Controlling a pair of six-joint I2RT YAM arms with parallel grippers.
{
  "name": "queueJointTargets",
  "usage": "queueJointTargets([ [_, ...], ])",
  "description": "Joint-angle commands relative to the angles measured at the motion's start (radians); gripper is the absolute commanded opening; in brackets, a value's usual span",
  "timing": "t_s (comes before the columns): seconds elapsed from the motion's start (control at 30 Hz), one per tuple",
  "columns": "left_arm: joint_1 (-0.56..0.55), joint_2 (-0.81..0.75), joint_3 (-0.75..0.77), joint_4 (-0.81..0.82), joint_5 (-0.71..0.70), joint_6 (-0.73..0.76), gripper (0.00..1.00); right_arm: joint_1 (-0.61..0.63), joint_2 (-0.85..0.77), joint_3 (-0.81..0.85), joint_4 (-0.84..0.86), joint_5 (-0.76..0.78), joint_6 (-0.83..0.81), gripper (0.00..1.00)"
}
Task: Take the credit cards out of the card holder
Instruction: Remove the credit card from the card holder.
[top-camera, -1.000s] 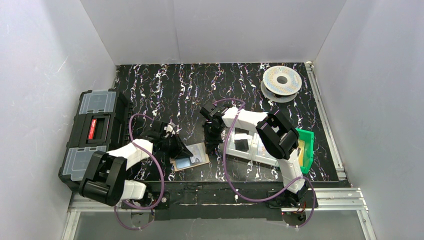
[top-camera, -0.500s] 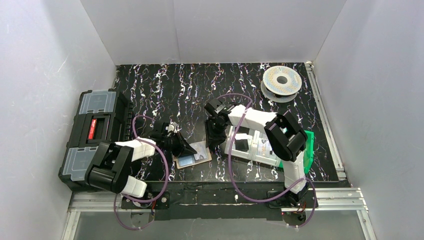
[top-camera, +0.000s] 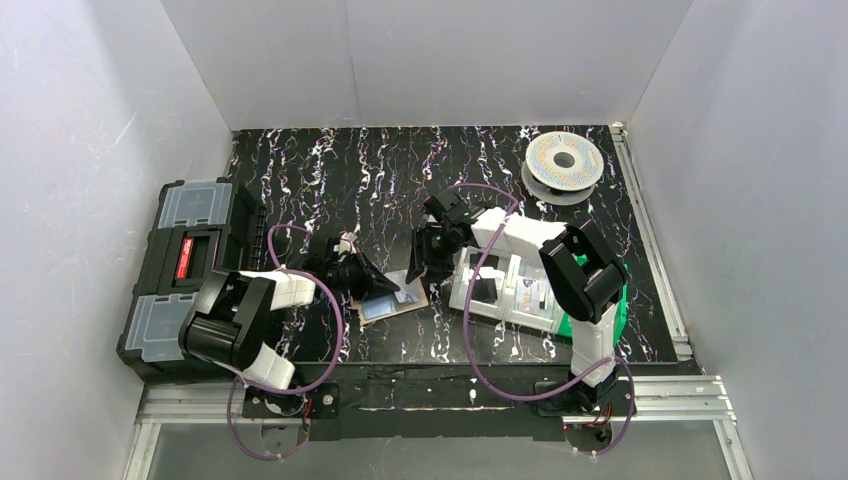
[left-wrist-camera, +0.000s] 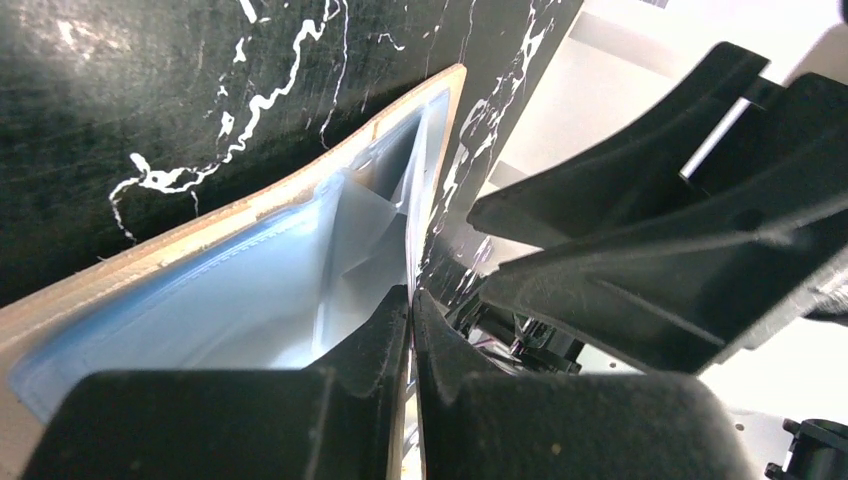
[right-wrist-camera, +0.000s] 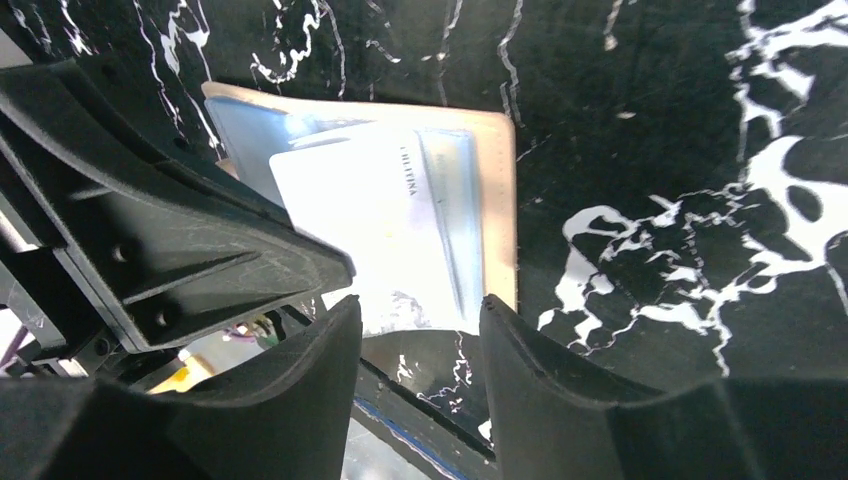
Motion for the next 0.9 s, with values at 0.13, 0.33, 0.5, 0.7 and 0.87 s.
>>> queueJointTargets([
  [0.13,0.008,0.001,-0.018,0.115,0.037,-0.067,0.0,-0.08,-0.022,-0.118,0.264,-0.233,0.108,0.58],
  [0.33,0.011,0.011,-0.044,0.211,0.06,-0.127,0.0,-0.098,-0.032,-0.16,0.346,-0.295,0.163,0.58],
  [0.5,0.016,-0.003,-0.048,0.208,0.06,-0.123,0.0,-0.1,-0.044,-0.162,0.336,-0.275,0.17,0.58],
  [0.7,0.018,0.013,-0.053,0.21,0.064,-0.115,0.0,-0.1,-0.057,-0.133,0.237,-0.212,0.12,0.55],
  [0.87,0.019,0.042,-0.065,0.263,0.072,-0.138,0.0,-0.1,-0.019,-0.168,0.325,-0.301,0.173,0.52],
])
